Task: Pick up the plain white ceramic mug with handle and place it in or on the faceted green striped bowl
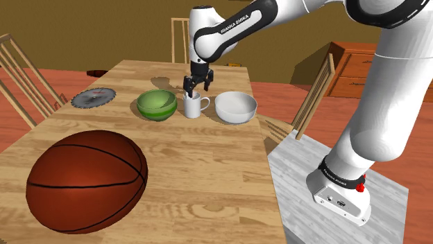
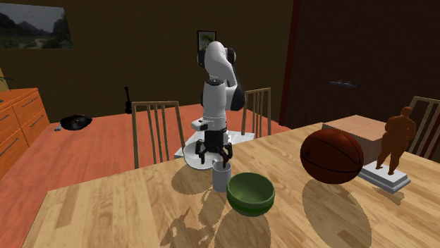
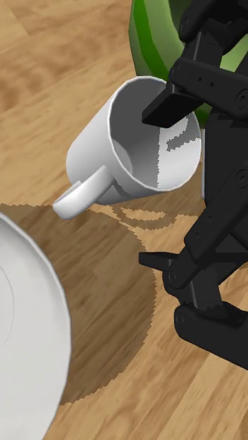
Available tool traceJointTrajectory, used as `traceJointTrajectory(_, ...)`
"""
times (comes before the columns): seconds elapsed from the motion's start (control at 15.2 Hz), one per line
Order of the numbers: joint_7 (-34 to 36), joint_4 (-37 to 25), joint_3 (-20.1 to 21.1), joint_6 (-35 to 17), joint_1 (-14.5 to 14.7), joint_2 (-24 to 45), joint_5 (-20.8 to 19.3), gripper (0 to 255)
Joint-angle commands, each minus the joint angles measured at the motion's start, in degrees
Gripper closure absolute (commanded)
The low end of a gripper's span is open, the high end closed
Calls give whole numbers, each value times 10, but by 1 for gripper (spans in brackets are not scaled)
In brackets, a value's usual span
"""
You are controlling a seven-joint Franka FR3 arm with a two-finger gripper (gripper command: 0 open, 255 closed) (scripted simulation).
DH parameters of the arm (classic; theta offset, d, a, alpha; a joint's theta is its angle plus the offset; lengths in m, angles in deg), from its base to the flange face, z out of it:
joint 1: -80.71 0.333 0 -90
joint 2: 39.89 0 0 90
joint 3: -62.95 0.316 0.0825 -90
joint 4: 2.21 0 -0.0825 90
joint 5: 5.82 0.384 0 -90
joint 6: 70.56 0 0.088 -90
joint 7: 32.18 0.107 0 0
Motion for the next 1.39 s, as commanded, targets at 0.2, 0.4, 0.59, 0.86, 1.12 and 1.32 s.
traceJointTrajectory(0.2, 4, 8, -2, -35, 1, 27, -6, 0)
traceJointTrajectory(0.4, 4, 8, -2, -35, 1, 27, -6, 0)
traceJointTrajectory(0.59, 4, 8, -2, -35, 1, 27, -6, 0)
traceJointTrajectory(0.86, 4, 8, -2, -34, 1, 26, -6, 255)
traceJointTrajectory(1.12, 4, 8, -2, -34, 1, 26, -6, 255)
traceJointTrajectory(1.32, 4, 8, -2, -34, 1, 27, -6, 255)
